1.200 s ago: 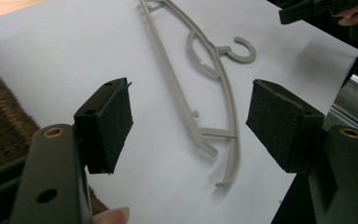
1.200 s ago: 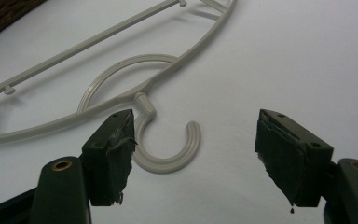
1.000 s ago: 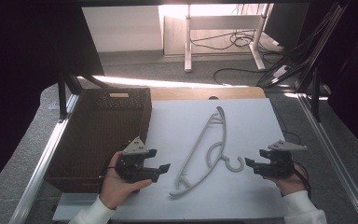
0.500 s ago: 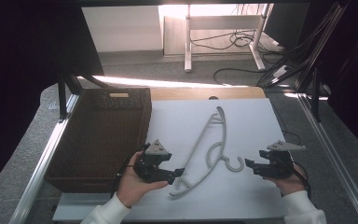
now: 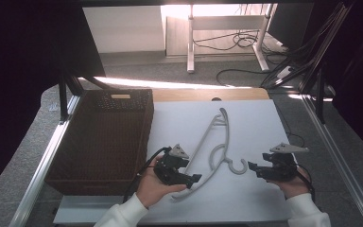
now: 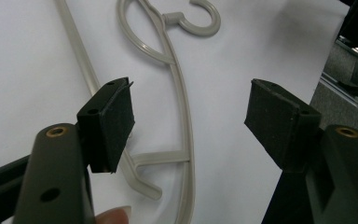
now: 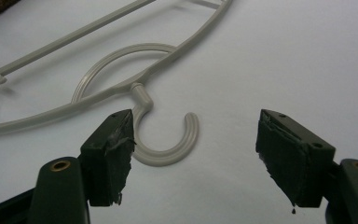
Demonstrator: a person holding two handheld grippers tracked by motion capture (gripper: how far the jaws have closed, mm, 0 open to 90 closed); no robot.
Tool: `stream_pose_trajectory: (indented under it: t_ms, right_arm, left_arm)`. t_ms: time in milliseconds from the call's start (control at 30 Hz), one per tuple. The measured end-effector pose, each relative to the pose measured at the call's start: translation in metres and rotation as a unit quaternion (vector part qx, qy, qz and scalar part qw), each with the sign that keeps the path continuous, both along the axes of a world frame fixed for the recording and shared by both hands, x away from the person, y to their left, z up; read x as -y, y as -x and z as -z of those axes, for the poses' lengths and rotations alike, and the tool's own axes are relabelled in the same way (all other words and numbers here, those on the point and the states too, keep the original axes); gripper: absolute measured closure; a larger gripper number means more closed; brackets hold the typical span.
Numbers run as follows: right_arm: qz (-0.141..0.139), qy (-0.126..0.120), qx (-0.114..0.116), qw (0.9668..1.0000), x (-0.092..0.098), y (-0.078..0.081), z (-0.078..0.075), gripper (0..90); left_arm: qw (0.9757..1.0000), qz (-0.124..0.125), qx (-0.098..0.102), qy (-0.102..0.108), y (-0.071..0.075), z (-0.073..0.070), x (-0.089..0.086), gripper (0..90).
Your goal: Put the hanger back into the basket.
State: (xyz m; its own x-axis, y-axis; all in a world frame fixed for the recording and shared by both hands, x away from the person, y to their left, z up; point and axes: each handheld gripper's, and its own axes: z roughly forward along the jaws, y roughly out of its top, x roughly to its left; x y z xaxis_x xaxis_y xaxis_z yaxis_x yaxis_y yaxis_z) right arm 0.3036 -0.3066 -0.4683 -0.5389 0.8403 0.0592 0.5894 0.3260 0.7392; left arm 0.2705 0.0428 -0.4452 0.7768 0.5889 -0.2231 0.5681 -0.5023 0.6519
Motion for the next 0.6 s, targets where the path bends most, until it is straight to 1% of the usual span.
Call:
stream_pose_trajectory:
  t_ms: [67, 100, 200, 400, 533, 600]
  right_arm:
    - [0.000, 0.001, -0.001, 1.0000, 0.000, 0.000, 0.000, 28.3]
    - [0.000, 0.001, -0.001, 1.0000, 0.000, 0.000, 0.000, 28.2]
    - [0.001, 0.001, -0.001, 1.0000, 0.000, 0.000, 0.000, 28.2]
    - [0.001, 0.002, -0.003, 1.0000, 0.000, 0.000, 0.001, 28.2]
    - [0.004, 0.003, -0.004, 1.0000, 0.001, 0.000, 0.002, 28.2]
    - [0.004, 0.004, -0.004, 1.0000, 0.001, -0.001, 0.002, 28.2]
  left_arm:
    - [1.0000, 0.001, 0.000, 0.000, -0.001, 0.002, 0.002, 32.7]
    - [1.0000, 0.003, -0.002, -0.002, -0.002, 0.004, 0.007, 33.0]
    - [0.9999, 0.008, -0.005, -0.008, -0.005, 0.008, 0.013, 34.0]
    - [0.9998, 0.009, -0.010, -0.017, -0.010, 0.016, 0.023, 35.8]
    - [0.9997, 0.005, -0.014, -0.018, -0.014, 0.020, 0.029, 36.3]
    - [0.9996, 0.006, -0.016, -0.024, -0.016, 0.022, 0.032, 36.8]
